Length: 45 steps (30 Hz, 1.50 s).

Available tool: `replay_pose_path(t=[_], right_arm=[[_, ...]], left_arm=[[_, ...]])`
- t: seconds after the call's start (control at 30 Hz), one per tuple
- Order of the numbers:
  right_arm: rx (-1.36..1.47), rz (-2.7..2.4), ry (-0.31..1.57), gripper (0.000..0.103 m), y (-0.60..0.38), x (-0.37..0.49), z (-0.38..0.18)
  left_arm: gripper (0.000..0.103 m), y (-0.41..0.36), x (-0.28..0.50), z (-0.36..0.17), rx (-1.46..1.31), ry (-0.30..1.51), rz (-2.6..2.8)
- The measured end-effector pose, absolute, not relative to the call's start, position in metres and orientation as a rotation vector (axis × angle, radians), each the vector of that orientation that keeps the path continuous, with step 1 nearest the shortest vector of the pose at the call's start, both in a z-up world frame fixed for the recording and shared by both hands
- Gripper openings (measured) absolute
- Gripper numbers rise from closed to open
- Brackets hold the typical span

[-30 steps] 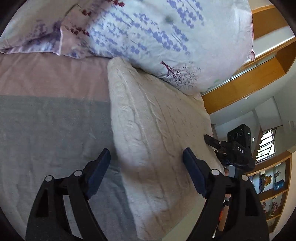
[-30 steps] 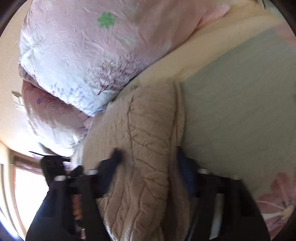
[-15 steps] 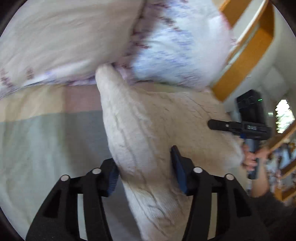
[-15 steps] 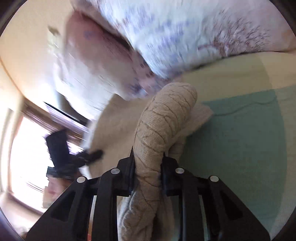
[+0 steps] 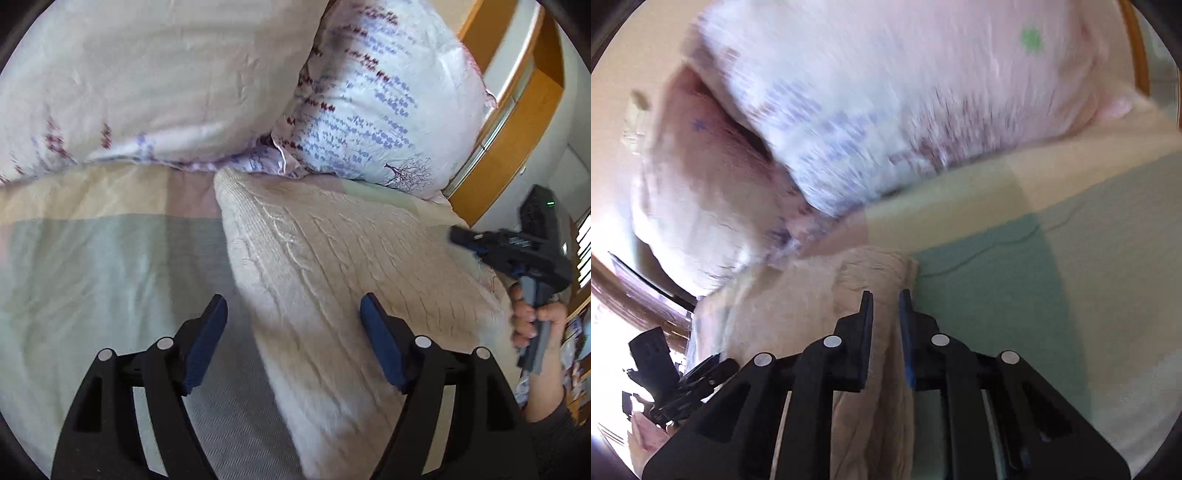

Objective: Fold small clothes

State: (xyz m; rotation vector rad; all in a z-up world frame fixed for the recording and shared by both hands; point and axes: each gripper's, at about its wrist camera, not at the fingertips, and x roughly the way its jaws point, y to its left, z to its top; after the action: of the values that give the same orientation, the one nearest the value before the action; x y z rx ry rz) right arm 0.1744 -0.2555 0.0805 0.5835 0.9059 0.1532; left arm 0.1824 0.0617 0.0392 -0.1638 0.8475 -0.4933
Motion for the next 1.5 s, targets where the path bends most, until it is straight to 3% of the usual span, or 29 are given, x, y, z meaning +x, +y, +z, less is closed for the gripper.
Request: replay_pose_path(t=[0.07, 0.1, 0.23, 0.33, 0.4, 0.43, 0.5, 0.67, 1.03, 1.5], right_arm=[[0.649, 0.343, 0.85, 0.041, -0.251, 0.142, 0.1], [0.658, 0.442, 0.85, 0.043, -0.242, 0.128, 0.105], [0.547, 0.445, 1.03, 0.043, -0.206, 0.125, 0.074], [0.524, 0.293, 1.066, 0.042, -0.204, 0.159, 0.039], [0.6, 0.296, 1.039, 0.046, -0.213, 0.151, 0.049], [0.574, 0.295, 0.989, 0.051, -0.212, 0.14, 0.062], [0.486, 0.219, 0.905, 0.085, -0.205, 0.118, 0.077], [0.27, -0.023, 0.914, 0.095, -0.18, 0.06, 0.068], [0.046, -0.074, 1.013, 0.099, -0.138, 0.043, 0.037], [0.051, -0.085, 1.024, 0.102, -0.137, 0.045, 0.034]], left_arm=[[0.08, 0.071, 0.161, 0.049, -0.139, 0.807, -0.462], [0.08, 0.077, 0.15, 0.052, -0.144, 0.793, -0.451], [0.083, 0.087, 0.116, 0.051, -0.178, 0.782, -0.423], [0.085, 0.084, 0.097, 0.043, -0.183, 0.822, -0.4], [0.096, 0.079, 0.086, 0.038, -0.17, 0.855, -0.351], [0.101, 0.078, 0.079, 0.036, -0.165, 0.851, -0.305], [0.101, 0.071, 0.072, 0.033, -0.156, 0.852, -0.256], [0.101, 0.035, 0.076, 0.023, -0.032, 0.898, -0.141], [0.101, 0.006, 0.073, 0.002, 0.077, 0.937, -0.09], [0.101, 0.006, 0.074, 0.003, 0.082, 0.936, -0.085]])
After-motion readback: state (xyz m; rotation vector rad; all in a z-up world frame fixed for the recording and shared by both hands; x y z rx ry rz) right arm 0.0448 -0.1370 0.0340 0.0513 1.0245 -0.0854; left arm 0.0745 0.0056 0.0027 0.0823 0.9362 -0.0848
